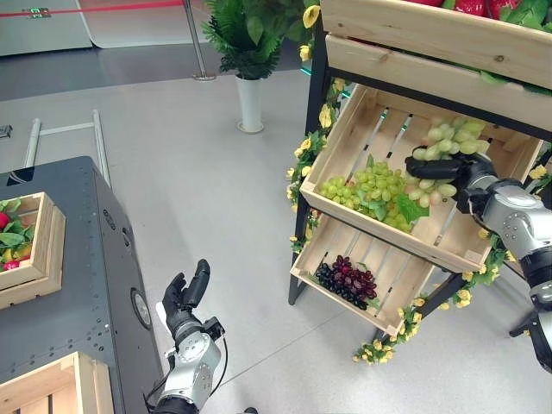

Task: Pick up the fruits from the basket on one side to the basket on the other side

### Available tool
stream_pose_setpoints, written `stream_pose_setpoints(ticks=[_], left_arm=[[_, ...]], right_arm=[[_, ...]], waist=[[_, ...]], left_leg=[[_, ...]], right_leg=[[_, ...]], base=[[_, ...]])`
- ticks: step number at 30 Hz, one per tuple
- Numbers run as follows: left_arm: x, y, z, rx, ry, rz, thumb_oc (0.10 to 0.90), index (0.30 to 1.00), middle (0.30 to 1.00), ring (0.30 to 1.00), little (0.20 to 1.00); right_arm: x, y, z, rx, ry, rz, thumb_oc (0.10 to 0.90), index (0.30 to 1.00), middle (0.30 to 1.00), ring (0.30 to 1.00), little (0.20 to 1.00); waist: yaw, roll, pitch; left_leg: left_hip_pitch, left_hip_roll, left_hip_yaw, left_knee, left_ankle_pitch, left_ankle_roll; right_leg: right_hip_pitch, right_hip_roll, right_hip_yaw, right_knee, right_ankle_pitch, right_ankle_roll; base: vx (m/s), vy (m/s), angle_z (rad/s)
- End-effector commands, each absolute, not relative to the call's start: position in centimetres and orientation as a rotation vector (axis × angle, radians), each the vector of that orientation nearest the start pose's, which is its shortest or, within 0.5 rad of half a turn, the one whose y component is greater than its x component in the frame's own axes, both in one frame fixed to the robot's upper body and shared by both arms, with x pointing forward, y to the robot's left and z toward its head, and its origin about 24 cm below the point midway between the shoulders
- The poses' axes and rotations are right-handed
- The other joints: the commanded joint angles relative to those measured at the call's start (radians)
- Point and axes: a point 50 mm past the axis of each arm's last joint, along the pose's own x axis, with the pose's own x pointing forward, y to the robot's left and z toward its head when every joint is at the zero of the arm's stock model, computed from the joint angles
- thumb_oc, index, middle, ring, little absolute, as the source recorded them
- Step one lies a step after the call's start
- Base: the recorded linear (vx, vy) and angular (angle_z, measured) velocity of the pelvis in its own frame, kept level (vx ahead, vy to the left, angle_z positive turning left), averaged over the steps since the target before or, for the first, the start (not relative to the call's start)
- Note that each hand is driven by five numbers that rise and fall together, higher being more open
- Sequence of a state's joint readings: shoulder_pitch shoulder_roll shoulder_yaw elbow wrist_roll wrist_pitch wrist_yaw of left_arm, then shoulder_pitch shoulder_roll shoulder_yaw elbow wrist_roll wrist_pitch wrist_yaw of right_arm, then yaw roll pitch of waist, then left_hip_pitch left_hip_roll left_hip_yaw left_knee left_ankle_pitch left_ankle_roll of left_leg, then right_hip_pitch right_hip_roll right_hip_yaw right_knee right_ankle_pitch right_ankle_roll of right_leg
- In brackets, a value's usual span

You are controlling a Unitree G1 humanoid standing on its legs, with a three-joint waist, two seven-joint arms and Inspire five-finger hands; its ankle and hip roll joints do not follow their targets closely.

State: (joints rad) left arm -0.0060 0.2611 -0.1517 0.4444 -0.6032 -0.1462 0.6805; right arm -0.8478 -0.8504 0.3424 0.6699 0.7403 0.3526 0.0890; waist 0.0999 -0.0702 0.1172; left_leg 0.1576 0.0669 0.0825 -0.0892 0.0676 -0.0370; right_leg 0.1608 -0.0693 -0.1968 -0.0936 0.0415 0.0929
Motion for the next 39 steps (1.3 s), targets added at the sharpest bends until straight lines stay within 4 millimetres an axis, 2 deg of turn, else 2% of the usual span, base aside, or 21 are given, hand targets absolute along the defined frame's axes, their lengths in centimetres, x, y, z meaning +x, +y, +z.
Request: stream_pose_setpoints(ticks=[1, 6, 8, 12, 14, 19, 21, 29, 33, 39], left_arm=[[25.2, 22.5, -0.7, -0.128, 0.202, 0.654, 0.8, 0.9, 0.9, 0.9, 0.9], [25.6, 22.4, -0.2, -0.13, 0.193, 0.66, 0.8, 0.9, 0.9, 0.9, 0.9], [25.8, 22.4, 0.0, -0.129, 0.188, 0.66, 0.8, 0.9, 0.9, 0.9, 0.9], [25.9, 22.4, 0.4, -0.121, 0.169, 0.662, 0.8, 0.9, 0.9, 0.9, 0.9], [26.0, 22.3, 0.7, -0.121, 0.162, 0.658, 0.8, 0.9, 0.9, 0.9, 0.9], [26.1, 22.2, 0.9, -0.118, 0.156, 0.637, 0.8, 0.9, 0.9, 0.9, 0.9], [26.3, 22.0, 1.0, -0.121, 0.155, 0.626, 0.8, 0.9, 0.9, 0.9, 0.9], [26.3, 21.5, 0.9, -0.119, 0.163, 0.581, 0.8, 0.9, 0.9, 0.9, 0.9], [26.3, 21.1, 1.1, -0.12, 0.158, 0.555, 0.8, 0.9, 0.9, 0.9, 0.9], [26.2, 20.7, 0.9, -0.12, 0.178, 0.506, 0.8, 0.9, 0.9, 0.9, 0.9]], right_arm=[[37.6, -30.5, 25.9, -0.338, 0.033, -0.126, 0.4, 0.3, 0.3, 0.3, 0.3], [37.5, -32.3, 24.2, -0.41, 0.147, -0.192, 0.4, 0.3, 0.3, 0.3, 0.3], [37.1, -33.6, 23.7, -0.443, 0.184, -0.247, 0.4, 0.3, 0.3, 0.3, 0.3], [36.1, -36.2, 23.5, -0.598, 0.246, -0.359, 0.4, 0.3, 0.3, 0.3, 0.3], [35.4, -37.5, 23.5, -0.747, 0.28, -0.415, 0.4, 0.3, 0.3, 0.3, 0.3], [35.1, -37.9, 23.4, -0.833, 0.314, -0.433, 0.4, 0.3, 0.3, 0.3, 0.3], [35.3, -37.7, 23.3, -0.877, 0.315, -0.425, 0.8, 0.9, 0.9, 0.9, 0.9], [35.8, -36.4, 25.2, -1.201, 0.264, -0.4, 0.8, 0.9, 0.9, 0.9, 0.9], [36.2, -35.5, 26.0, -1.225, 0.202, -0.414, 0.8, 0.9, 0.9, 0.9, 0.9], [36.5, -34.6, 26.2, -1.187, 0.136, -0.439, 0.8, 0.9, 0.9, 0.9, 0.9]], waist=[[0.012, -0.044, -0.058], [0.021, -0.043, -0.047], [0.025, -0.043, -0.043], [0.027, -0.039, -0.038], [0.026, -0.036, -0.034], [0.018, -0.031, -0.028], [0.016, -0.028, -0.028], [0.013, -0.027, -0.03], [0.011, -0.026, -0.032], [0.011, -0.023, -0.035]], left_leg=[[0.022, -0.068, -0.013, 0.002, -0.159, 0.028], [0.024, -0.067, -0.014, 0.002, -0.156, 0.03], [0.023, -0.066, -0.015, 0.002, -0.154, 0.031], [0.021, -0.067, -0.018, 0.002, -0.153, 0.031], [0.019, -0.068, -0.017, 0.002, -0.152, 0.032], [0.016, -0.069, -0.012, 0.002, -0.15, 0.034], [0.014, -0.069, -0.01, 0.002, -0.15, 0.034], [0.004, -0.069, -0.004, 0.002, -0.149, 0.034], [0.001, -0.069, -0.003, 0.002, -0.149, 0.033], [0.001, -0.069, -0.001, 0.002, -0.151, 0.033]], right_leg=[[0.042, 0.011, -0.045, 0.006, -0.073, -0.039], [0.045, 0.01, -0.049, 0.006, -0.072, -0.04], [0.046, 0.01, -0.049, 0.006, -0.071, -0.039], [0.044, 0.011, -0.046, 0.006, -0.07, -0.038], [0.041, 0.011, -0.043, 0.006, -0.068, -0.037], [0.034, 0.009, -0.037, 0.006, -0.064, -0.035], [0.031, 0.01, -0.034, 0.006, -0.065, -0.035], [0.02, 0.008, -0.033, 0.006, -0.065, -0.031], [0.018, 0.008, -0.033, 0.006, -0.067, -0.03], [0.019, 0.006, -0.036, 0.006, -0.069, -0.029]], base=[[0.0, 0.0, 0.0], [0.0, 0.0, 0.0], [0.0, 0.0, 0.0], [0.0, 0.0, 0.0], [0.0, 0.0, 0.0], [-0.02, -0.002, 0.03], [0.0, 0.0, 0.0], [0.0, -0.001, -0.02], [0.0, 0.002, -0.06], [0.0, 0.0, 0.0]])
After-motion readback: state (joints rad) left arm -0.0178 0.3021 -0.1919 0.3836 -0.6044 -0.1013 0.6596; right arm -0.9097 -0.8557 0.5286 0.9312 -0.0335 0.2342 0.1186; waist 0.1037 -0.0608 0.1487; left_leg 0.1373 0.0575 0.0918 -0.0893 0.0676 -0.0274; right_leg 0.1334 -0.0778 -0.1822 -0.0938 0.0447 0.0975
